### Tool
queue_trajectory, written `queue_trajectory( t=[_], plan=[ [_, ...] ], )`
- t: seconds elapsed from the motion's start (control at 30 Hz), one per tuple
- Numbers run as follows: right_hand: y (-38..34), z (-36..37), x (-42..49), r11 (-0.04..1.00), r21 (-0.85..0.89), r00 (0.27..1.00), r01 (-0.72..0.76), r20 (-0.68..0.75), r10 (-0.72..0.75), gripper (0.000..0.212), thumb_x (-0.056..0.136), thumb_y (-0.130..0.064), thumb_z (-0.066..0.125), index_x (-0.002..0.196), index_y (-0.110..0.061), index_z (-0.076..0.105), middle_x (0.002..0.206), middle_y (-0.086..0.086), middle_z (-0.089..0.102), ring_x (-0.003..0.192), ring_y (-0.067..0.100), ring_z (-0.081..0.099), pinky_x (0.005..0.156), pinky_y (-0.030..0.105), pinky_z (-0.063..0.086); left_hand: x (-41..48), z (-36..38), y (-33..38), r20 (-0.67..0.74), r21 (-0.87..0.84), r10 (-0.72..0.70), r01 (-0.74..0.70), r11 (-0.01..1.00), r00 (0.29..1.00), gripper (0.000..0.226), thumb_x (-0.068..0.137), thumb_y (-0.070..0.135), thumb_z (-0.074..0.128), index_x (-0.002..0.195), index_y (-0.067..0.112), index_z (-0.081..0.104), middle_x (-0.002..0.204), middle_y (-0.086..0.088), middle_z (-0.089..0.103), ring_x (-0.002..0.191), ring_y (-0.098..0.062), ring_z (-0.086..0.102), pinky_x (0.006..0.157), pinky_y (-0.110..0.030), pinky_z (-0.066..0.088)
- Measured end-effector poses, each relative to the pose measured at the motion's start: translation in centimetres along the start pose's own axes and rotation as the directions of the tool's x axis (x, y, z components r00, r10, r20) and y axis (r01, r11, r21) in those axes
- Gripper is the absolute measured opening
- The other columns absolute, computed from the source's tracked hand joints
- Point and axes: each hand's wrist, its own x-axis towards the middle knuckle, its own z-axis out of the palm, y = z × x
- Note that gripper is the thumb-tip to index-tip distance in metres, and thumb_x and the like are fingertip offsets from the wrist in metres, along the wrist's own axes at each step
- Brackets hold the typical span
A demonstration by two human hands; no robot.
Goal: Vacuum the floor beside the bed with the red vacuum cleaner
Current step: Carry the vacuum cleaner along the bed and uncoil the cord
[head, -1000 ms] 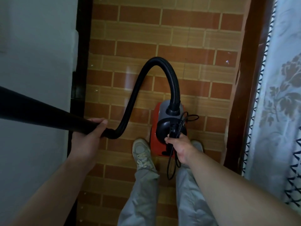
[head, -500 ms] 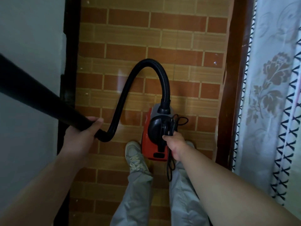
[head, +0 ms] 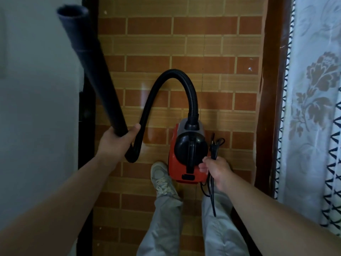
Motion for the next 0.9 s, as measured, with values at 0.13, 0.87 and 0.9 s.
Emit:
queue_trajectory(
  t=[0.13, 0.87, 0.9],
  plan=[
    [0.8, -1.1, -0.3, 1.000, -0.015, 0.999, -0.026, 0.019, 0.026, 0.021, 0.100, -0.022, 0.056, 0.115, -0.007, 0.060, 0.077, 0.006, 0.067, 0.076, 0.021, 0.064, 0.100, 0.047, 0.049, 1.6, 2.3, 0.3, 0.095, 0.217, 0.008, -0.029, 0.976, 0.995, 0.067, 0.078, 0.065, 0.074, 0.124, 0.018, 0.063, 0.090, 0.015, 0.059, 0.077, 0.001, 0.054, 0.062, -0.018, 0.042],
    [0.1, -2.5, 0.2, 0.998, 0.006, 0.996, 0.057, 0.071, -0.057, 0.012, 0.104, -0.022, 0.051, 0.104, -0.016, 0.061, 0.103, 0.006, 0.072, 0.094, 0.017, 0.065, 0.082, 0.031, 0.050, 6.0, 13.9, 0.2, 0.300, 0.569, -0.037, -0.148, 0.809, 0.953, 0.046, 0.096, 0.045, 0.064, 0.128, 0.015, 0.048, 0.098, -0.004, 0.062, 0.090, -0.020, 0.064, 0.081, -0.037, 0.056],
    [-0.2, -2.3, 0.4, 0.998, -0.003, 0.995, 0.067, 0.071, -0.067, 0.012, 0.104, -0.021, 0.050, 0.098, -0.019, 0.061, 0.103, 0.006, 0.071, 0.091, 0.018, 0.064, 0.075, 0.029, 0.049, 6.1, 14.1, 0.1, 0.297, 0.594, -0.039, -0.152, 0.790, 0.954, 0.044, 0.096, 0.044, 0.064, 0.126, 0.016, 0.047, 0.095, -0.003, 0.060, 0.088, -0.020, 0.063, 0.078, -0.035, 0.055]
  ],
)
